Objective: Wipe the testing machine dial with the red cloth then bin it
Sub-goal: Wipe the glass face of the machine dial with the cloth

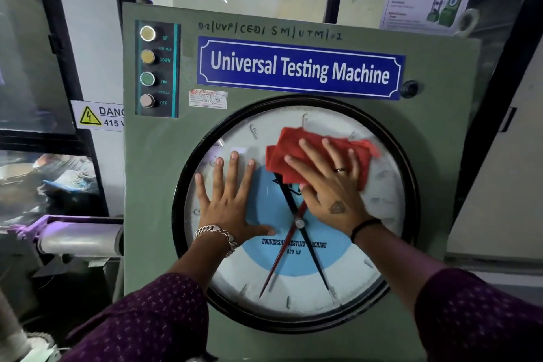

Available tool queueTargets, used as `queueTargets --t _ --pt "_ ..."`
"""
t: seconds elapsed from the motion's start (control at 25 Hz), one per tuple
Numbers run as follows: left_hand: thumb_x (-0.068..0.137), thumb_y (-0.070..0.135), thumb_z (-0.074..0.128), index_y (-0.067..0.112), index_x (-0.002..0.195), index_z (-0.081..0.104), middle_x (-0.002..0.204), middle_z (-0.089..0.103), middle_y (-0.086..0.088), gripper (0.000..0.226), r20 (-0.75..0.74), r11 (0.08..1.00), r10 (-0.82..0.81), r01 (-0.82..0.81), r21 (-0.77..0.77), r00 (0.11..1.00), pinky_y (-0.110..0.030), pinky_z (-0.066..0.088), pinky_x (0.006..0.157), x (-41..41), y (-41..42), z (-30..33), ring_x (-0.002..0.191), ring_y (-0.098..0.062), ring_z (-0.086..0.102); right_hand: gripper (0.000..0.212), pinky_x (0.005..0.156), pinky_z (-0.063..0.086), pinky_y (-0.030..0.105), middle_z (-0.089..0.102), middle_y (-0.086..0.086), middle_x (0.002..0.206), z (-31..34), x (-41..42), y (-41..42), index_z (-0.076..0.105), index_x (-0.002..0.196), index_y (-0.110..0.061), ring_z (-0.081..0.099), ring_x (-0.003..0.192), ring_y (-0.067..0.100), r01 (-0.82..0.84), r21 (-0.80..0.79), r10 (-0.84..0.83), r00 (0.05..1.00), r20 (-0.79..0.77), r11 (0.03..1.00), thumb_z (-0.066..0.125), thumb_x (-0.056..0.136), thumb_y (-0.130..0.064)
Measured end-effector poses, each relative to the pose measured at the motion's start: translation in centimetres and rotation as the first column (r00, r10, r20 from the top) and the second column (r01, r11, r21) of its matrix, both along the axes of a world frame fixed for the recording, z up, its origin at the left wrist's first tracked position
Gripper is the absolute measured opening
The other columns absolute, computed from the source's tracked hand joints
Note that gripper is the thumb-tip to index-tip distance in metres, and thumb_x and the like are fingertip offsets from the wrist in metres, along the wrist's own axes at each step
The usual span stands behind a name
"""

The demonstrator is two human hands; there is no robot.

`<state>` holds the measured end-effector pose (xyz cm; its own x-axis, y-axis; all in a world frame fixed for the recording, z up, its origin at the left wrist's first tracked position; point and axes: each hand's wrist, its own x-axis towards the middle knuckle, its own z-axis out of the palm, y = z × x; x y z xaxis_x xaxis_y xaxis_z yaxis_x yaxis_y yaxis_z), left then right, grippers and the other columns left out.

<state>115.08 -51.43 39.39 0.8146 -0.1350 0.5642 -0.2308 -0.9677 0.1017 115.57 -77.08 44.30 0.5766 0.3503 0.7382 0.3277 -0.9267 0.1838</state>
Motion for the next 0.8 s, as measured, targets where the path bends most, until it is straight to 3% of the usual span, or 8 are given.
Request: queueTargets --t 0.08,0.24,0.4,0.52,0.64,0.8 --pt "0.053 0.101 0.07 0.034 0.169 -0.027 0.176 -0.037 -0.007 0.165 -0.07 0.999 0.019 -0.017 0.028 0.997 -0.072 -0.022 0.123 -1.2 -0.3 0.9 0.161 -0.037 -0.033 0.077 0.119 0.035 0.064 0.039 -0.017 0.18 0.0 -2.3 -1.0 0.058 0.155 -0.056 0.046 0.153 0.036 -0.026 -0.038 0.021 0.993 -0.119 0.999 0.065 0.089 -0.017" --pt "0.068 0.084 0.081 0.041 0.163 -0.036 0.172 -0.045 0.002 0.157 -0.175 0.999 -0.006 0.013 0.041 0.985 -0.063 -0.007 0.132 -5.4 0.6 3.9 0.163 -0.028 -0.031 0.064 0.111 0.049 0.055 0.056 -0.002 0.166 2.4 -5.6 -2.6 0.079 0.136 -0.032 0.054 0.121 0.043 -0.097 0.188 0.154 0.936 -0.316 0.977 0.056 0.092 0.008" --pt "0.076 0.078 0.078 0.045 0.17 -0.016 0.179 -0.028 0.008 0.138 -0.161 0.996 0.005 0.01 0.089 0.987 -0.059 0.004 0.135 -11.8 2.4 6.6 0.168 -0.022 -0.015 0.059 0.118 0.046 0.048 0.058 0.004 0.162 3.9 -9.7 -0.6 0.079 0.136 -0.027 0.055 0.128 0.04 -0.275 0.282 0.358 0.883 -0.304 0.919 0.053 0.09 0.0" --pt "0.078 0.074 0.078 0.043 0.173 -0.002 0.182 -0.02 0.007 0.129 -0.13 0.99 0.068 -0.051 0.128 0.989 -0.061 0.014 0.133 -17.7 3.9 7.9 0.169 -0.024 -0.006 0.058 0.12 0.045 0.05 0.059 0.01 0.16 4.1 -12.7 1.8 0.079 0.137 -0.023 0.057 0.138 0.041 -0.387 0.336 0.483 0.83 -0.279 0.859 0.055 0.09 0.003" --pt "0.074 0.079 0.076 0.043 0.173 0.004 0.184 -0.011 0.003 0.127 -0.105 0.975 0.18 -0.162 0.155 0.978 -0.062 0.016 0.133 -24.1 5.8 8.6 0.169 -0.028 0.001 0.06 0.119 0.048 0.048 0.061 0.013 0.157 3.8 -15.7 5.3 0.081 0.135 -0.02 0.06 0.138 0.042 -0.495 0.386 0.609 0.746 -0.27 0.778 0.052 0.086 0.0" --pt "0.071 0.083 0.075 0.045 0.172 0.004 0.184 -0.01 0.001 0.129 -0.117 0.946 0.3 -0.28 0.165 0.947 -0.061 0.016 0.133 -31.0 8.9 9.0 0.168 -0.029 0.002 0.057 0.115 0.038 0.035 0.063 0.014 0.154 3.5 -19.6 10.4 0.081 0.134 -0.021 0.063 0.13 0.045 -0.591 0.419 0.715 0.646 -0.266 0.69 0.056 0.086 -0.005"
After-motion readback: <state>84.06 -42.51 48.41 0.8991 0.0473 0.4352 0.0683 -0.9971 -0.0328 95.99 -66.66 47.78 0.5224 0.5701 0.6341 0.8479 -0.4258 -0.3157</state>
